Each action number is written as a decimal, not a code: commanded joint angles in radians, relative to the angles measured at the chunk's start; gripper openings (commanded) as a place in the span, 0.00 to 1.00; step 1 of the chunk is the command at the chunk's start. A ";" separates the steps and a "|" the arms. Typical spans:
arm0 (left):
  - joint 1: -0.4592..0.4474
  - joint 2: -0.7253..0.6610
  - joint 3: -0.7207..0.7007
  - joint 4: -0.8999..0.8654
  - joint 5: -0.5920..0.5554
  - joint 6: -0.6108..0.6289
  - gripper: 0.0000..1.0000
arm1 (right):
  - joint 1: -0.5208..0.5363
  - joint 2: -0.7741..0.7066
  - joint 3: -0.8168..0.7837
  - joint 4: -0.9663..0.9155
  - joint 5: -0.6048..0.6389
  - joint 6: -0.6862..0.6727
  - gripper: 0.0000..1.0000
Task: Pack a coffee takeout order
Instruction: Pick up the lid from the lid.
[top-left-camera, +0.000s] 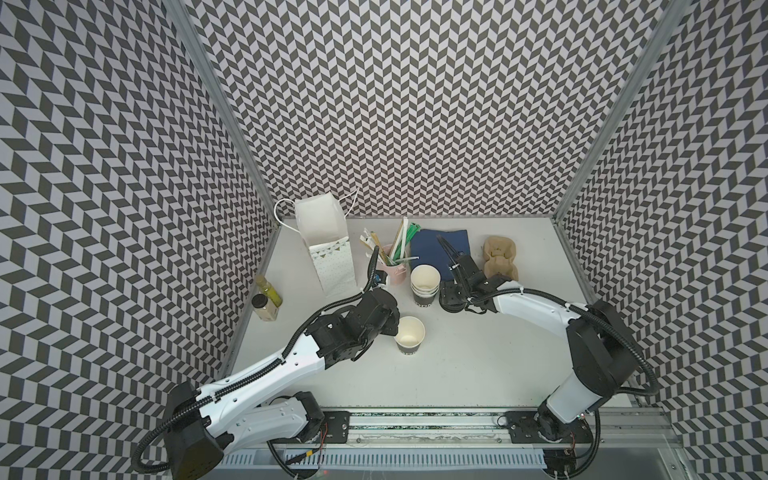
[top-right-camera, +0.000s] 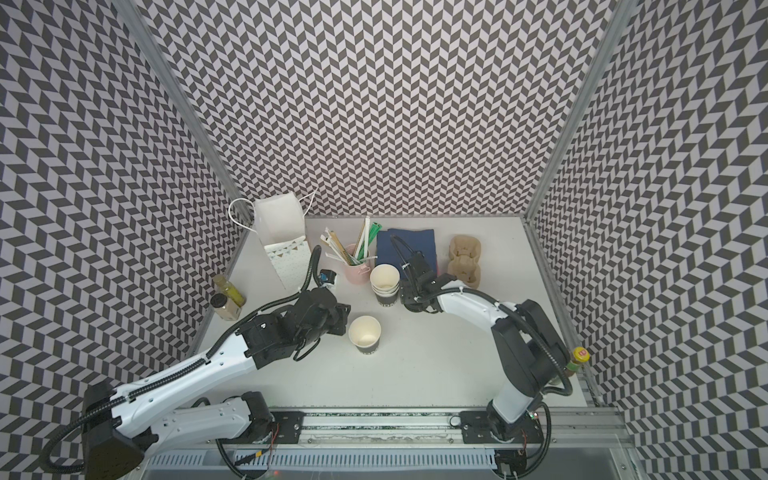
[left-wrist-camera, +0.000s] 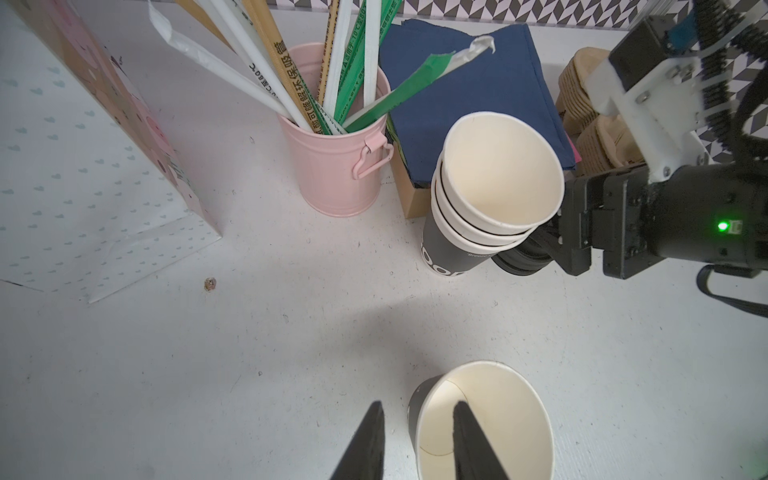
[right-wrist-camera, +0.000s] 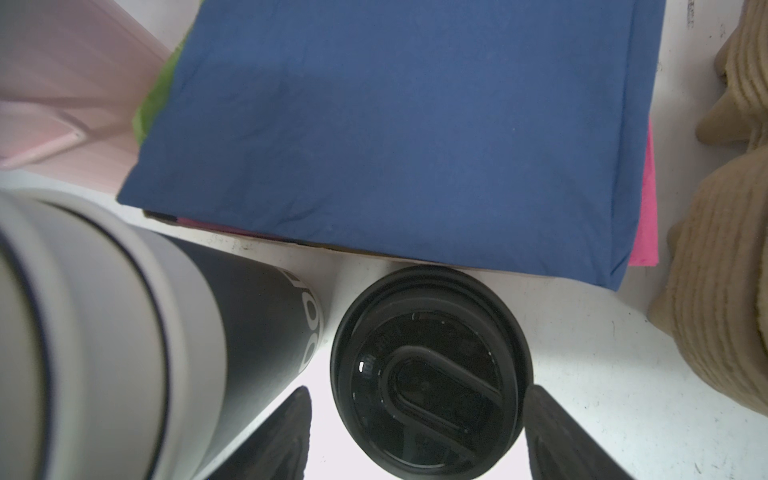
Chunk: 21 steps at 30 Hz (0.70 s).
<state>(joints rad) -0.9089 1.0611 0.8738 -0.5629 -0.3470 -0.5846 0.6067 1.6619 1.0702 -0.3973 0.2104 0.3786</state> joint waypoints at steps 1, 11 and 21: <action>0.006 -0.015 0.011 -0.015 -0.018 0.005 0.30 | 0.007 0.023 -0.007 0.018 0.027 0.005 0.80; 0.011 -0.016 0.002 -0.014 -0.015 0.008 0.30 | 0.007 0.038 -0.010 0.026 0.017 0.011 0.77; 0.018 -0.022 0.002 -0.015 -0.015 0.013 0.30 | 0.007 0.057 -0.016 0.019 0.031 0.014 0.77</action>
<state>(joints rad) -0.8959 1.0595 0.8738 -0.5629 -0.3466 -0.5739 0.6067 1.7058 1.0657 -0.3969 0.2218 0.3851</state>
